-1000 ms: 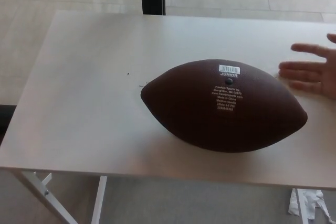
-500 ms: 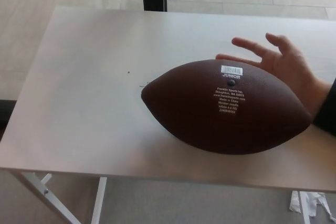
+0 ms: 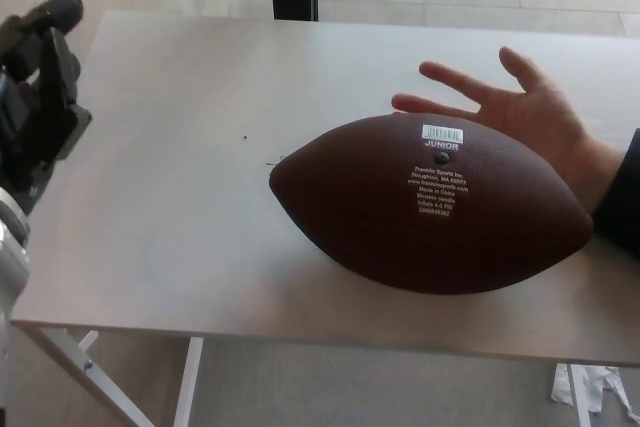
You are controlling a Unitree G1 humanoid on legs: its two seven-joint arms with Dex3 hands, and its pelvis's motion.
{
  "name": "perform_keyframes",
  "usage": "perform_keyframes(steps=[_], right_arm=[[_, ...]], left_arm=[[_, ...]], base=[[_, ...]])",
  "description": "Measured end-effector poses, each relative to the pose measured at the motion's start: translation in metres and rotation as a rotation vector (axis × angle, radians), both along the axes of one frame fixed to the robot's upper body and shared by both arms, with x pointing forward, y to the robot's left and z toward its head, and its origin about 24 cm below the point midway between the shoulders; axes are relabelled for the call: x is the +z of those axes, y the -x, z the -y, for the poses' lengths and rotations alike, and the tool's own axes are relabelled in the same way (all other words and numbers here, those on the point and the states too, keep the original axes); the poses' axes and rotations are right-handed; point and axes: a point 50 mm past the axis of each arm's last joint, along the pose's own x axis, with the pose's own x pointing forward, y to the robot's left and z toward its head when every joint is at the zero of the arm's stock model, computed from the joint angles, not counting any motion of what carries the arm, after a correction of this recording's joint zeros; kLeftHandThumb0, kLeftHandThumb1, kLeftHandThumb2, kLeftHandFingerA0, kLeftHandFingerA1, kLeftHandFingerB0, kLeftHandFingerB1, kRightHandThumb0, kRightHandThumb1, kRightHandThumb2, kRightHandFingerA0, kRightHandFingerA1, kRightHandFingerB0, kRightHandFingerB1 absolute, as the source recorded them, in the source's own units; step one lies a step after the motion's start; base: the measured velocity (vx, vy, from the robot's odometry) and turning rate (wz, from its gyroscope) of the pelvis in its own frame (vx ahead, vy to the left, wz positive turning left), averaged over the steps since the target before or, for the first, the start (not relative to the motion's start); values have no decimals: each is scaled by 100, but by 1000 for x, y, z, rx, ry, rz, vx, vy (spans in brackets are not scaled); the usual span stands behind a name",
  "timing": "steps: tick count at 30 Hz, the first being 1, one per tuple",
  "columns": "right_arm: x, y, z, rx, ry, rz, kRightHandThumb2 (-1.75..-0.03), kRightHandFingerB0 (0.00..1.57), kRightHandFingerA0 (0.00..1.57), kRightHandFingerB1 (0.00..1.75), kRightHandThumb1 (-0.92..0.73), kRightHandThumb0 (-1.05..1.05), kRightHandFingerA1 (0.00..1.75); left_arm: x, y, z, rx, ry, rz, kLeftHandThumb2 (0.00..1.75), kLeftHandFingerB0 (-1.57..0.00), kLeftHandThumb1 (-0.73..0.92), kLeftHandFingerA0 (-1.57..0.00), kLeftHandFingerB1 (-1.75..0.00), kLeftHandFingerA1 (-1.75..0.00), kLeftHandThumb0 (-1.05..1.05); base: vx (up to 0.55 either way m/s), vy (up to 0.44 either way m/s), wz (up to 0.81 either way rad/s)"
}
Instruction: The robot uses both its hands to grab the left and right ends of a football kept in the middle of the desk infront of it, lifts it up and places it in the palm of a person
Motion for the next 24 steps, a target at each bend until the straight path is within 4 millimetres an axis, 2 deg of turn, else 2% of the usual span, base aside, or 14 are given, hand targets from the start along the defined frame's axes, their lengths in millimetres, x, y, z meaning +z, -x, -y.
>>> perform_keyframes(steps=[1, 9, 10, 11, 16, 17, 18, 20, 21, 22, 23, 24], right_arm=[[-3, 1, -2, 1, 0, -14, -69, 35, 61, 31, -92, -81, 44], [-22, 7, -8, 6, 29, -112, -72, 33, 62, 32, -92, -81, 45], [-24, 7, -9, 7, 32, -122, -111, 26, 52, 45, -75, -80, 58], [-26, 8, -9, 7, 38, -132, -72, 34, 62, 32, -92, -83, 45], [-31, 10, -10, 5, 53, -159, -69, 39, 66, 32, -92, -82, 46], [-31, 10, -10, 6, 56, -159, -111, 34, 61, 47, -77, -82, 60], [-31, 9, -11, 7, 60, -160, -70, 38, 68, 33, -92, -81, 47], [-31, 7, -12, 10, 68, -160, -70, 38, 68, 33, -92, -81, 47], [-31, 5, -13, 11, 72, -159, -111, 32, 65, 47, -76, -80, 63], [-30, 3, -14, 13, 77, -156, -70, 39, 69, 33, -92, -81, 49], [-29, 1, -15, 14, 78, -151, -70, 40, 70, 33, -92, -81, 50], [-28, -1, -16, 17, 78, -147, -70, 40, 70, 33, -92, -81, 50]], left_arm=[[-3, 0, 1, -2, -2, -10, 81, -27, 92, -35, -45, -55, -86], [-17, 5, 7, -18, -21, -63, 83, -29, 92, -38, -47, -57, -87], [-20, 5, 8, -20, -23, -71, 83, -31, 92, -40, -47, -57, -87], [-22, 6, 8, -22, -25, -81, 83, -30, 92, -39, -46, -56, -87], [-37, 10, 15, -41, -23, -127, 84, -29, 91, -43, -46, -58, -87], [-39, 10, 16, -42, -18, -132, 119, -29, 83, -42, -54, -65, -77], [-42, 10, 19, -43, -9, -142, 90, -36, 92, -50, -50, -66, -85], [-51, 9, 27, -49, 18, -164, 94, -35, 89, -51, -50, -68, -87], [-54, 8, 31, -53, 31, -173, 91, -34, 92, -52, -49, -68, -86], [-58, 7, 35, -58, 45, -182, 90, -34, 92, -53, -48, -66, -89], [-62, 6, 40, -61, 62, -192, 119, -35, 82, -50, -56, -68, -80], [-66, 4, 44, -63, 81, -203, 119, -35, 82, -50, -56, -68, -80]], base=[[0, 0, 0], [0, 0, 0], [0, 0, 0], [0, 0, 0], [0, 0, 0], [0, 0, 0], [0, 0, 0], [0, 0, 0], [0, 0, 0], [0, 0, 0], [0, 0, 0], [0, 0, 0]])
